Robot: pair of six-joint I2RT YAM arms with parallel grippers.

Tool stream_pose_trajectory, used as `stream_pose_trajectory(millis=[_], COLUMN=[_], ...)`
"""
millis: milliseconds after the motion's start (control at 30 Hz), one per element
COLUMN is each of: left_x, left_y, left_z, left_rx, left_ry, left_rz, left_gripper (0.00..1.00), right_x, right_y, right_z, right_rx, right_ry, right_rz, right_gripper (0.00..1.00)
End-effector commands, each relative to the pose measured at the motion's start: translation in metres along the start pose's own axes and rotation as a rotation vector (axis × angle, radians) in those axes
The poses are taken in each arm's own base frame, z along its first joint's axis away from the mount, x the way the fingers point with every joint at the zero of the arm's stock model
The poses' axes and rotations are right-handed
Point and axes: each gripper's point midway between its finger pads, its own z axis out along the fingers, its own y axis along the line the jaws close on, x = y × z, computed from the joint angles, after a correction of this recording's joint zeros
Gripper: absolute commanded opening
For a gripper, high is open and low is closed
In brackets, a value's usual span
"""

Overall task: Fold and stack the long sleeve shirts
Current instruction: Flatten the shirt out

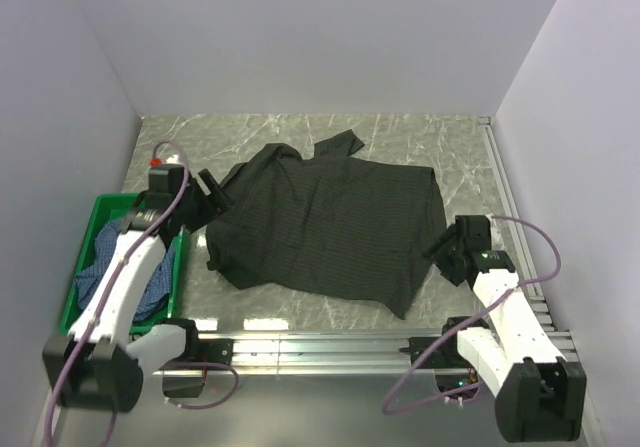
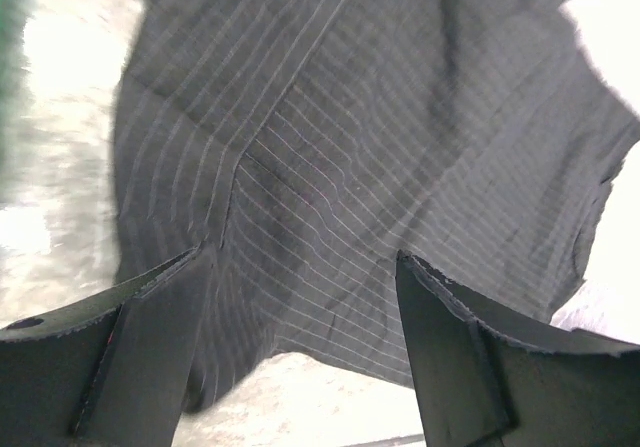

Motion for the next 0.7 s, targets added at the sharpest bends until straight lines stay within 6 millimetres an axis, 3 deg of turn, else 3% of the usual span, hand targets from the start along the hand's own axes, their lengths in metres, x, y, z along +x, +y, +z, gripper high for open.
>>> stream_pose_trajectory(millis=[0,133,267,333,433,533,633,667], left_x=[-0.003,0.009,0.034,0.037,0.055,0.064,0.079,0.083], left_y=[-0.019,-0.017,0.003,0.005,0.026,0.043,0.058,0.062], left_z=[0.025,0.051,0.074,0.082,0.092,0.101,0.108,0.11], left_rx=[0.095,0.102,0.056,0.056,-0.005,-0.063,-0.11,-0.117], left_ry=[0.038,0.095,0.14,0.131,0.134,0.118,0.128,0.13], left_rz=[-0.002,-0.043,-0.125,-0.175,-0.243,-0.299,-0.358,-0.374], left_gripper=[0.79,0.79,0.78,0.78,0.78,0.78,0.79,0.79], right_x=[-0.012,-0.011,0.0,0.004,0.013,0.016,0.013,0.006], right_y=[-0.01,-0.02,-0.018,-0.015,-0.013,-0.011,-0.014,-0.012], right_z=[0.014,0.024,0.034,0.038,0.046,0.049,0.049,0.047], right_rx=[0.013,0.034,0.024,0.009,0.004,0.003,0.029,0.032], right_ry=[-0.031,-0.029,0.037,0.059,0.115,0.143,0.137,0.119], right_rz=[0.129,0.157,0.158,0.153,0.149,0.138,0.13,0.123], right_gripper=[0.7,0.68,0.63,0.62,0.56,0.49,0.32,0.21])
